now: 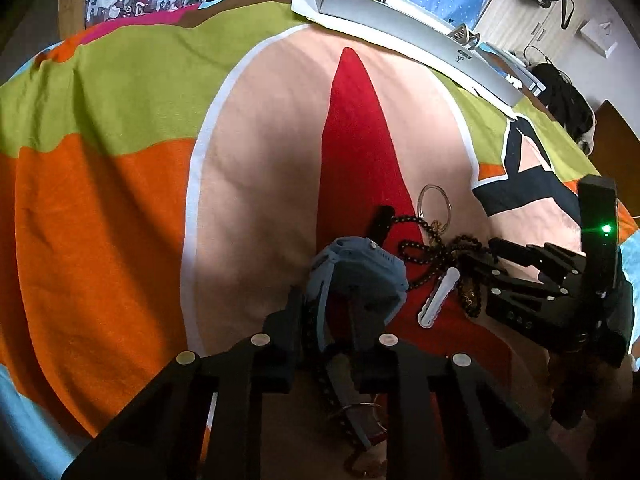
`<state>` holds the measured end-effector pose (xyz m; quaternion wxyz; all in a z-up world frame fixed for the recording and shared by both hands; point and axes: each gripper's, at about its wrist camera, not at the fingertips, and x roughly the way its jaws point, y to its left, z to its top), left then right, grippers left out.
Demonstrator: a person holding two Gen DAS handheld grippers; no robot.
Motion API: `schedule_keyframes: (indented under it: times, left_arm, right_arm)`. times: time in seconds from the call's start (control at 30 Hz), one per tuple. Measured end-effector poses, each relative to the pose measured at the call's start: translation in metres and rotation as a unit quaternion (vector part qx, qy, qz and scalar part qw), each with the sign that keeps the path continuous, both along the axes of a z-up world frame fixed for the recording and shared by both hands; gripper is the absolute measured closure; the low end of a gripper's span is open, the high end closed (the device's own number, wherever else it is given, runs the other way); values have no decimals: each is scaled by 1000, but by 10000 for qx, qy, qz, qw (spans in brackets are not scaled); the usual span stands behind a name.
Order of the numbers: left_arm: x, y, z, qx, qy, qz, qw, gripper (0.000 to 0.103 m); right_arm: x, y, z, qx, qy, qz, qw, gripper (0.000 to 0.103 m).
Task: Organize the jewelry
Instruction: 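Grasp the black bead necklace with the right gripper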
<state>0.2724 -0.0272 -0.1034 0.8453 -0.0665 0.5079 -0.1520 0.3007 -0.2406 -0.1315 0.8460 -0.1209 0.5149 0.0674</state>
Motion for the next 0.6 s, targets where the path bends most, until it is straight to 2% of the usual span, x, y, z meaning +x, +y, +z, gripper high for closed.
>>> schedule_keyframes:
  times: [0.2, 0.27, 0.47, 0.6]
  left_arm:
    - [-5, 1, 2, 14, -53, 88, 9999, 88]
    - [-7, 2, 3, 25, -88, 120, 9999, 88]
    - [-11, -1, 5, 90, -232, 150, 9996, 92]
    - [-14, -1, 8, 77, -375, 202, 9991, 94]
  right_arm:
    - [-3, -5, 5, -24, -17, -30, 10000, 79]
    - [-5, -9, 10, -6, -85, -62, 9999, 91]
    - [-12, -24, 26, 271, -244, -147, 9992, 92]
    - [-21, -24, 49, 333, -741, -158, 9966, 92]
